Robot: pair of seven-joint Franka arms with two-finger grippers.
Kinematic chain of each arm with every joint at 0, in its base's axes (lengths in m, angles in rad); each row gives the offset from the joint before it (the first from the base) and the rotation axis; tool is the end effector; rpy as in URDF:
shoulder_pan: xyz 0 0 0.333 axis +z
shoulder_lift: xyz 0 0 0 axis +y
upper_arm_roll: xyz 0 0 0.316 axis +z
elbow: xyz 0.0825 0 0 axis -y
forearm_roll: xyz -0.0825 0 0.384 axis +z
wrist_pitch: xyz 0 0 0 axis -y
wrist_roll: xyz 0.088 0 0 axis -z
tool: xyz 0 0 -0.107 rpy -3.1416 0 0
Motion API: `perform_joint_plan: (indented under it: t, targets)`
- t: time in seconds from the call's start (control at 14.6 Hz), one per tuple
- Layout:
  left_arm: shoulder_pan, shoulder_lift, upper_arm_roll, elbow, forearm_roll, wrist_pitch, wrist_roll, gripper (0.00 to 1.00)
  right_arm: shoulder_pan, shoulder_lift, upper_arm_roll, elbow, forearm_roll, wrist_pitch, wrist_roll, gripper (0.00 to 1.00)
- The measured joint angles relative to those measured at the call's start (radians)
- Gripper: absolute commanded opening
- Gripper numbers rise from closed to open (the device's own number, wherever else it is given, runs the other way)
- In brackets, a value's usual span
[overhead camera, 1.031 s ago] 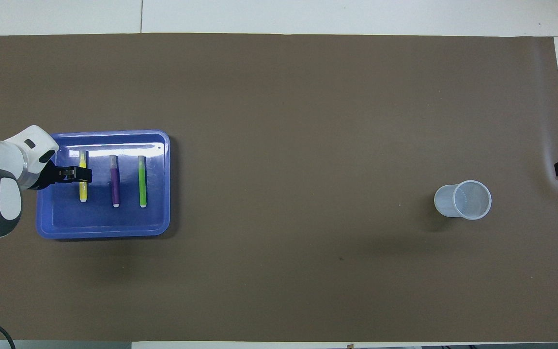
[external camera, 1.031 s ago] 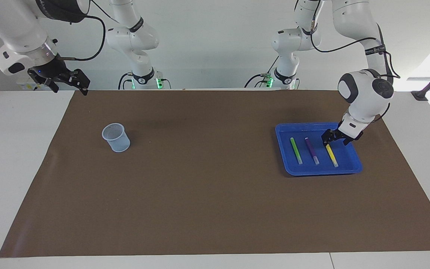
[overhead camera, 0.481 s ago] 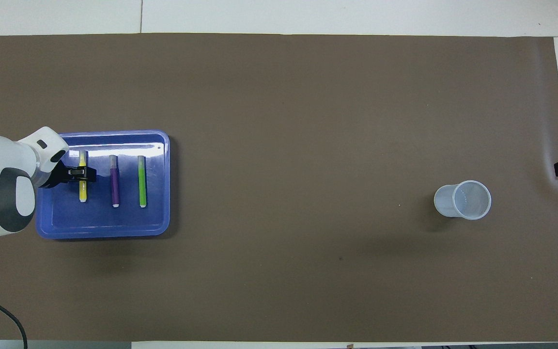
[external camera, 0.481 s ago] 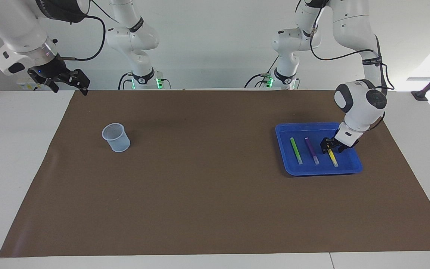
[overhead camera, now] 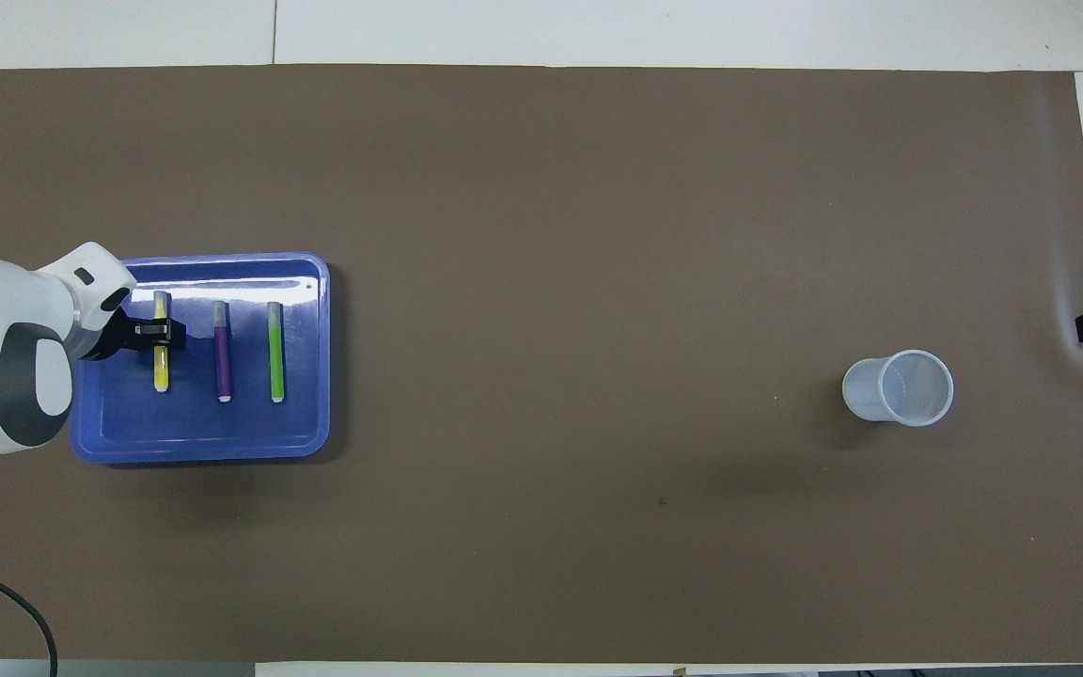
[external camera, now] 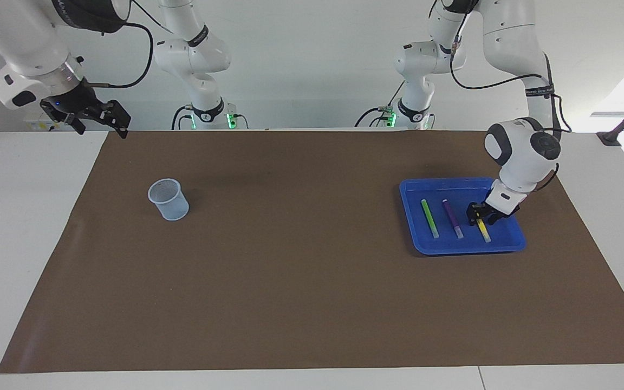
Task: Transfer and insert pens with both arms
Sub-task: 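Lower the left gripper onto the yellow pen in the blue tray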
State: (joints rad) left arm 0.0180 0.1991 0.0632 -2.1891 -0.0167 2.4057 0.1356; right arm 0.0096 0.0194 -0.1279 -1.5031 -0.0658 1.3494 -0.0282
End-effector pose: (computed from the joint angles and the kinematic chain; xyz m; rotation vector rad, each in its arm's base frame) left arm 0.5543 0.0447 0.2976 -3.1376 0.0682 -0.0278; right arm 0.5318 -0.0706 0.6281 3.0708 -0.1524 -0.2734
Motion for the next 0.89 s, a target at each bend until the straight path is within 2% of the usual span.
perform_joint_plan:
  t: [0.14, 0.55, 0.76, 0.89]
  targets:
    - [0.000, 0.003, -0.001, 0.006, 0.000, 0.000, 0.000, 0.53, 0.000, 0.000, 0.000, 0.000, 0.000, 0.000, 0.000, 1.00]
    - [-0.001, 0.014, -0.004, 0.027, 0.000, -0.001, 0.000, 0.32, 0.000, 0.000, 0.000, 0.000, 0.000, 0.000, 0.000, 1.00]
    - [-0.001, 0.014, -0.005, 0.028, 0.000, -0.001, 0.000, 0.15, 0.000, 0.000, 0.000, 0.000, 0.000, 0.000, 0.000, 1.00]
    - [-0.001, 0.014, -0.006, 0.030, 0.000, -0.001, 0.000, 0.00, 0.000, 0.000, 0.000, 0.000, 0.000, 0.000, 0.000, 1.00]
